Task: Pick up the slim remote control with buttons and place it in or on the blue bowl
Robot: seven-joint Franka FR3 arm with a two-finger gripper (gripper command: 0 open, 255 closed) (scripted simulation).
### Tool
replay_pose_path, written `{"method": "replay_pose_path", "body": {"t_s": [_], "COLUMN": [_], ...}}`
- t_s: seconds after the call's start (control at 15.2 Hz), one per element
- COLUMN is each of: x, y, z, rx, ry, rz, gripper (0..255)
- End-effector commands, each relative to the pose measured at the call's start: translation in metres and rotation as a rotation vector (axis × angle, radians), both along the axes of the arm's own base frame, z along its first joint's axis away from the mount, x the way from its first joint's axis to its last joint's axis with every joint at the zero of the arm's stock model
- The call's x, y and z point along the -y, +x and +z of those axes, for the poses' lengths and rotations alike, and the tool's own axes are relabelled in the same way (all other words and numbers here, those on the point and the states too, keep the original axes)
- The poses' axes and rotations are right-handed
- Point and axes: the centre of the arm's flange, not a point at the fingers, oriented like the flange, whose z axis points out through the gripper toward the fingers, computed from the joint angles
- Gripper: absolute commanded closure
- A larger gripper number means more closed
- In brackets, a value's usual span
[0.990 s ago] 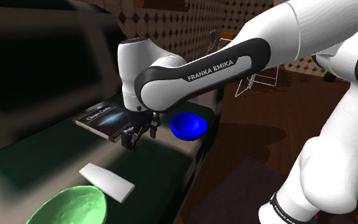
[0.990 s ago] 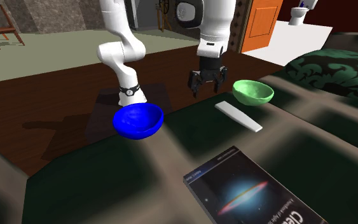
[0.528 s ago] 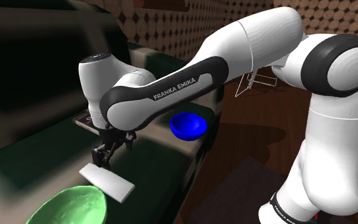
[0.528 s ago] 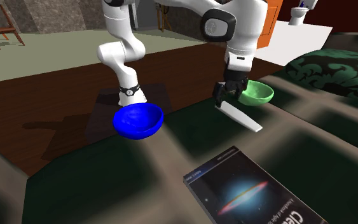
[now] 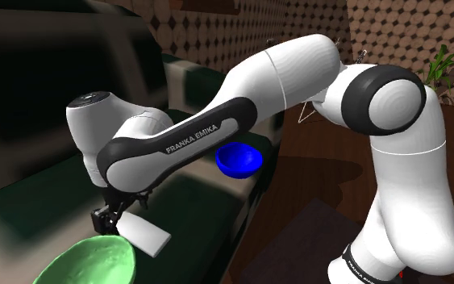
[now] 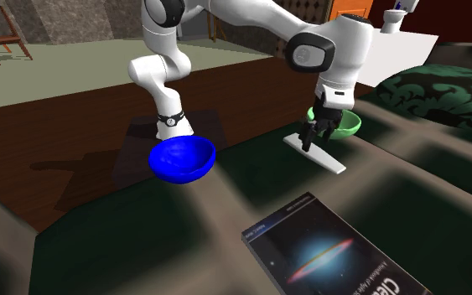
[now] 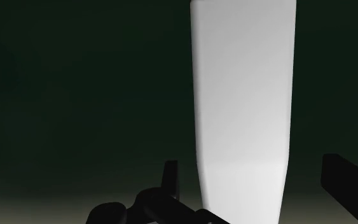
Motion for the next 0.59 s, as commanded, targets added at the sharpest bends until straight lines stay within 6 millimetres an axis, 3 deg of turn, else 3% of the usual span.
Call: {"method": "replay_pose_path", "body": {"t_s": [0.0,0.2,0.53], "x": [-0.002,-0.002,-0.002], "y": [0.001,0.0,0.0], "z": [-0.01,-0.028,-0.028], "rx": [0.0,0.0,0.0], "ry": [0.0,0.0,0.0], "rz": [0.001,0.001,0.001], "gripper": [0,0,0]}}
